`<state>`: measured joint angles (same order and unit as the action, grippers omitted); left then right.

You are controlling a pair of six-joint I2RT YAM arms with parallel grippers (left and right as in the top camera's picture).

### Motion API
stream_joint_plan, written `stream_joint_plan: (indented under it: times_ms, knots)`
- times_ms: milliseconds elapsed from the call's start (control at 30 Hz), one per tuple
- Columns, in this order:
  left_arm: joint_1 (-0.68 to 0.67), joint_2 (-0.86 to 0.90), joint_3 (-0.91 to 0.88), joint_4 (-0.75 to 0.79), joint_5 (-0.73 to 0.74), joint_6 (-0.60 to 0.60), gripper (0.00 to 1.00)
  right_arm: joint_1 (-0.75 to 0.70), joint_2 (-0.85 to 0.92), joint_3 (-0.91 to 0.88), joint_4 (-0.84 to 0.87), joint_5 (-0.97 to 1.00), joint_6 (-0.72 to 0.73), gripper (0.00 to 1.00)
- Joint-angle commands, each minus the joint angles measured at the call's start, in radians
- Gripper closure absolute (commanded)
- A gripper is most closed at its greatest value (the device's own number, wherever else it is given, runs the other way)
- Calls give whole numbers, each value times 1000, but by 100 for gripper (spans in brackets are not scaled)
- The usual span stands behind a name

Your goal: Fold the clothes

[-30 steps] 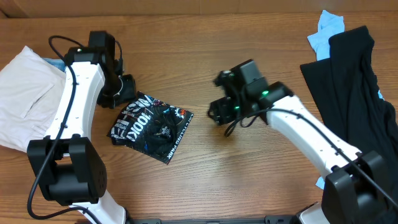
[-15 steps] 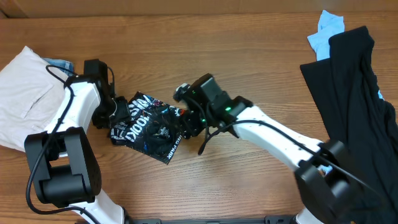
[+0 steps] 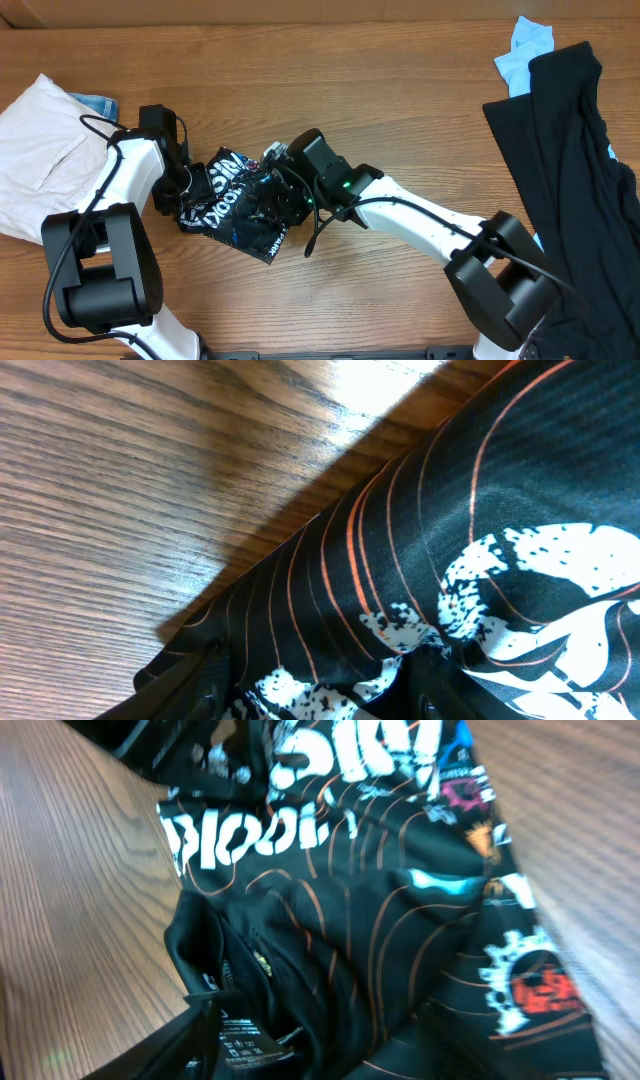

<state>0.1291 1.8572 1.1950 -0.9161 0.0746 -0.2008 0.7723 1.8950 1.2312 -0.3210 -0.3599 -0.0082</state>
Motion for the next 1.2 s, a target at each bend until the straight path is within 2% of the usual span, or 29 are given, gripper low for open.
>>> stream_joint_plan:
  times_ms: [0,33,133,167,233,333,400,467,567,633,700,900,1033,1100,1167]
  knots:
    - [3,-13,-14,3,27,-17,40,16,51,19,6,2,-18,39]
    - [3,-13,-14,4,27,-16,40,19,62,19,10,3,-18,45]
    - [3,-13,-14,5,27,-16,40,19,69,19,22,13,-16,75]
    - [3,-13,-14,4,27,-16,40,19,69,19,26,28,-2,81]
    - [3,-13,-14,4,27,-16,40,12,69,19,28,108,81,89]
    - [3,-13,-14,4,27,-16,40,-16,69,19,7,230,240,91]
    - [3,-13,-14,3,27,-16,40,-39,69,19,1,240,323,89]
    - [3,-13,-14,1,27,-16,40,-51,69,19,-8,239,391,76]
    - [3,-13,-14,1,27,-16,40,-55,69,19,-51,236,455,75]
    - [2,-13,-14,1,27,-16,40,-55,69,19,-113,237,455,75]
    - [2,-13,-14,1,26,-16,40,-55,69,19,-152,237,454,71]
    - [2,-13,-14,2,27,-16,39,-60,49,21,-191,244,447,64]
    - [2,-13,-14,1,27,-16,39,-61,-67,36,-174,272,375,62]
    - [2,-13,-14,1,27,-16,39,-61,-106,66,-166,245,289,52]
    - [2,-13,-14,1,27,-16,38,-61,-108,78,-158,224,262,42]
